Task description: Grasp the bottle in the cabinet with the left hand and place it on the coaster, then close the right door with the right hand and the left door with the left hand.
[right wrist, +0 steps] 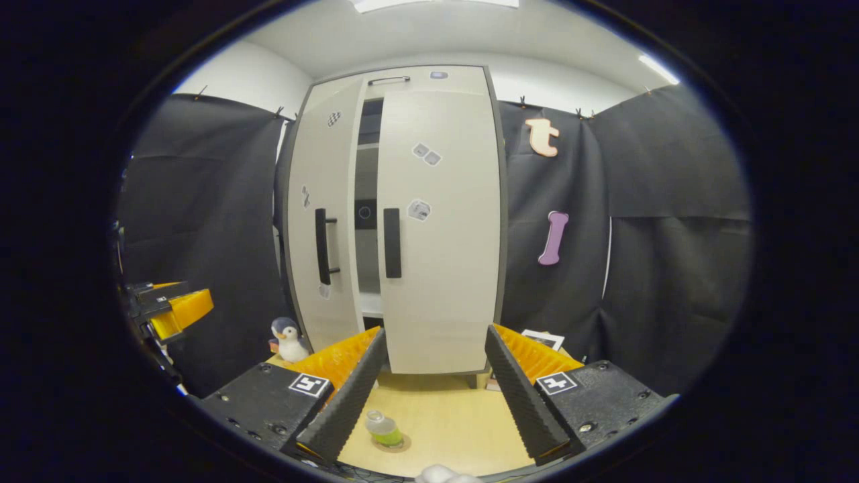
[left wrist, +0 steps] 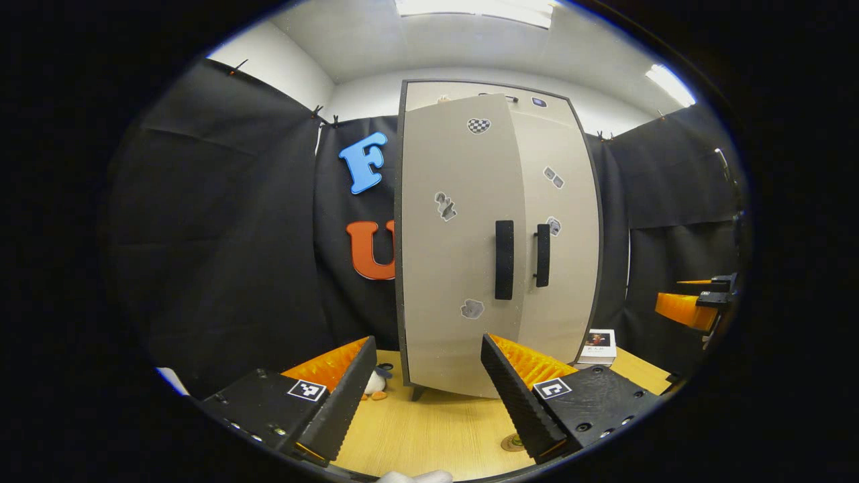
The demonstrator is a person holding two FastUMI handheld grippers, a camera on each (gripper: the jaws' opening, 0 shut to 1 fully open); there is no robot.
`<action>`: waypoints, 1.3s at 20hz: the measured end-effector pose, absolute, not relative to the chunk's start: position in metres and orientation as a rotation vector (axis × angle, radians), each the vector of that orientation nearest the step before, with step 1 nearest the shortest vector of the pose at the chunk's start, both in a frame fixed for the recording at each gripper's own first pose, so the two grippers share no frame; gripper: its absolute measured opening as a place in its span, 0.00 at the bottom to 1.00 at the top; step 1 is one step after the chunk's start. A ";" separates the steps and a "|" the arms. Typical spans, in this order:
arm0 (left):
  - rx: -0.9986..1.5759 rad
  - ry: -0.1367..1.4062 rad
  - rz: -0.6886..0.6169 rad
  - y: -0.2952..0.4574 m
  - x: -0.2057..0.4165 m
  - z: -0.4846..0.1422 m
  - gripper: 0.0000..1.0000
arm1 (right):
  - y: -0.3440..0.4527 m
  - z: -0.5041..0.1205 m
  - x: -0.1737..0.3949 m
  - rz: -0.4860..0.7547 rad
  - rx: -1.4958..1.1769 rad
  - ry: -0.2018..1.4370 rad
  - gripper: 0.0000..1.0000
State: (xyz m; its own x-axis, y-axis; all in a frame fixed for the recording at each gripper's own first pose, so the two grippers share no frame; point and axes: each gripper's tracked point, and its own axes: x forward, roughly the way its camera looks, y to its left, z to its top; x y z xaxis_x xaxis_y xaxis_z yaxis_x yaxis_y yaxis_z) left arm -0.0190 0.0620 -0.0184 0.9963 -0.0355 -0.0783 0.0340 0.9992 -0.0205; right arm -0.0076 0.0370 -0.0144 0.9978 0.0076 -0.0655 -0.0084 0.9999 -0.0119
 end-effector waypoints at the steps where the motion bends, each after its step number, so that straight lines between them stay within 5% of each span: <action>1: -0.014 0.078 -0.036 0.062 -0.019 -0.019 0.96 | 0.037 -0.016 -0.008 0.007 -0.011 0.065 0.97; 26: -0.015 0.094 -0.049 0.049 -0.013 -0.025 0.96 | 0.033 -0.011 -0.009 0.001 -0.007 0.059 0.94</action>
